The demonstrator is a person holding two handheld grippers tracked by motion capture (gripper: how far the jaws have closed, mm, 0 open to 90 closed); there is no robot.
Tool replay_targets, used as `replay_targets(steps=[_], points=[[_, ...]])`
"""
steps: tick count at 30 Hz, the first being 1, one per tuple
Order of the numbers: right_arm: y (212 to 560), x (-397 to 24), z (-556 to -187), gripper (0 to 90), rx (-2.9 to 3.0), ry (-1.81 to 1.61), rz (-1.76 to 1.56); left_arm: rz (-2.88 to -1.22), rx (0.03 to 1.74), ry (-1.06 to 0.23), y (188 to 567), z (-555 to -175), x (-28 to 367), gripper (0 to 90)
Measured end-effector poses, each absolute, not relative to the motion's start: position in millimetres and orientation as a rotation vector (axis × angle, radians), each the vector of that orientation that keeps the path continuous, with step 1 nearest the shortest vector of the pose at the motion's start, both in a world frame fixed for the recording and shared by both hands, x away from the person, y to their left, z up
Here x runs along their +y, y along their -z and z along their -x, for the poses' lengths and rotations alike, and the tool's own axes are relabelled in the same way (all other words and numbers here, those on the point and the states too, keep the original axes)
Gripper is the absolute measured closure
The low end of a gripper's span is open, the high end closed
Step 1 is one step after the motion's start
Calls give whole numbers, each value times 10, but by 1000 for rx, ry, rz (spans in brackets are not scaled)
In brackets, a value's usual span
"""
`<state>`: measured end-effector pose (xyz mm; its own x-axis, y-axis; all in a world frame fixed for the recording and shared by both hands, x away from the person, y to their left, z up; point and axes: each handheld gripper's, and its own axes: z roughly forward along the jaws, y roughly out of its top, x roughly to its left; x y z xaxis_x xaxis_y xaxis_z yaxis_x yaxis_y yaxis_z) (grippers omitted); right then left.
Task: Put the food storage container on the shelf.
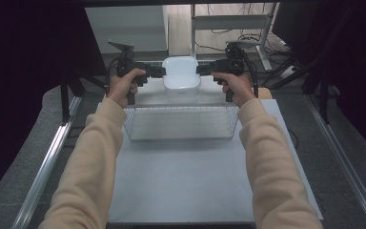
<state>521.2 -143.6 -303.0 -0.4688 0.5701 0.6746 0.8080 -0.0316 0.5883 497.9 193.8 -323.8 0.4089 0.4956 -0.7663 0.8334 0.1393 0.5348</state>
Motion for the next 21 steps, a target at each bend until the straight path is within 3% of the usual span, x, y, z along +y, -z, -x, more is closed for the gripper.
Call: replay_targets(steps=[5,7,8,11,13,21], points=[[3044,-1431,-5202,660,-2005,1526,1484,-1543,1244,275,3282,-4977,1913,588],[3031,-1439,-5186,611,-2011,1541,1484,-1538,1254,242,3270,-4962,1915,433],[2983,-1473,-5116,507,-2024,1591,1489,-1522,1255,165,3222,-4892,1947,381],[2922,-1519,-5000,435,-2077,1635,1466,-1503,1238,86,3150,-4756,2004,322],[2849,-1648,-4699,373,-2199,1710,1398,-1525,1213,-7,3067,-4475,2086,232],[3119,-2125,-3947,286,-2441,1751,1285,-1661,1131,-150,3251,-3656,2175,203]])
